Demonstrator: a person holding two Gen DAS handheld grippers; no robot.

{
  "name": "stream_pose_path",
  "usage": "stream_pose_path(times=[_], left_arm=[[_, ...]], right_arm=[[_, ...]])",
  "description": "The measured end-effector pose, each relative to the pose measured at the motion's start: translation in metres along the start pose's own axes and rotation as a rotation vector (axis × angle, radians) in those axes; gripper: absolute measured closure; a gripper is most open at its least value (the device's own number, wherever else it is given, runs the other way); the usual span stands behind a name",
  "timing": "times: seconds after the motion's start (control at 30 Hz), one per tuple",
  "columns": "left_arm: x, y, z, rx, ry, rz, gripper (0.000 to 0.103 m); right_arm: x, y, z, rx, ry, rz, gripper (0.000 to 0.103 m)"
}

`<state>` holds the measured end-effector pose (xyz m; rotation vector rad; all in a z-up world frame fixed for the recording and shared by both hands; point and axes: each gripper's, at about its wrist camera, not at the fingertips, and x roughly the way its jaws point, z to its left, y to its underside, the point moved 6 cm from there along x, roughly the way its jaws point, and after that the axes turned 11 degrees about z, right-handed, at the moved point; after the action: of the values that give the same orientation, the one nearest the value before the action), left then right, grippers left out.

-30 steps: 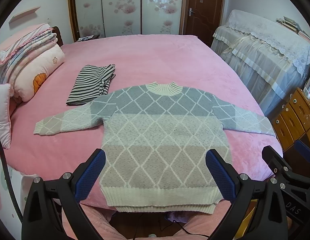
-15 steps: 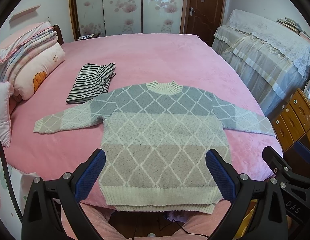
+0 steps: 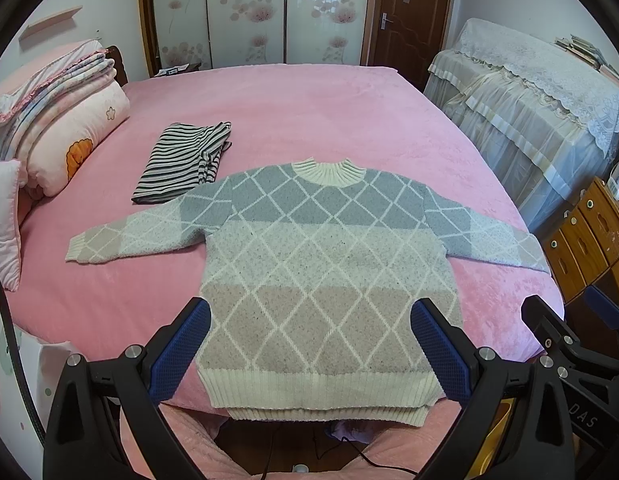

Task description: Fold small clothes

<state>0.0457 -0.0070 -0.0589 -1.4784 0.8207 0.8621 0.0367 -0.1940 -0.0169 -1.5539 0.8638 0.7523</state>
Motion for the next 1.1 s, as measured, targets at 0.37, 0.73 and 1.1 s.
stream_pose_path(times=[0.37, 0.73, 1.1], left_arm=[[-0.001, 0.002, 0.001, -0.001, 0.001, -0.015, 0.003], [-0.001, 0.001, -0.008, -0.031, 0.052, 0.007, 0.003], [-0.017, -0.039, -0.001, -0.100, 0.050, -0.087, 0.003]], right_arm=[[0.002, -0.001, -0.002, 0.002, -0.004, 0.006, 0.002], [0.006, 0.001, -0.013, 0.015, -0.002, 0.005, 0.002], [-0.001, -0.016, -0.040, 0.014, 0.045, -0.044, 0.002]])
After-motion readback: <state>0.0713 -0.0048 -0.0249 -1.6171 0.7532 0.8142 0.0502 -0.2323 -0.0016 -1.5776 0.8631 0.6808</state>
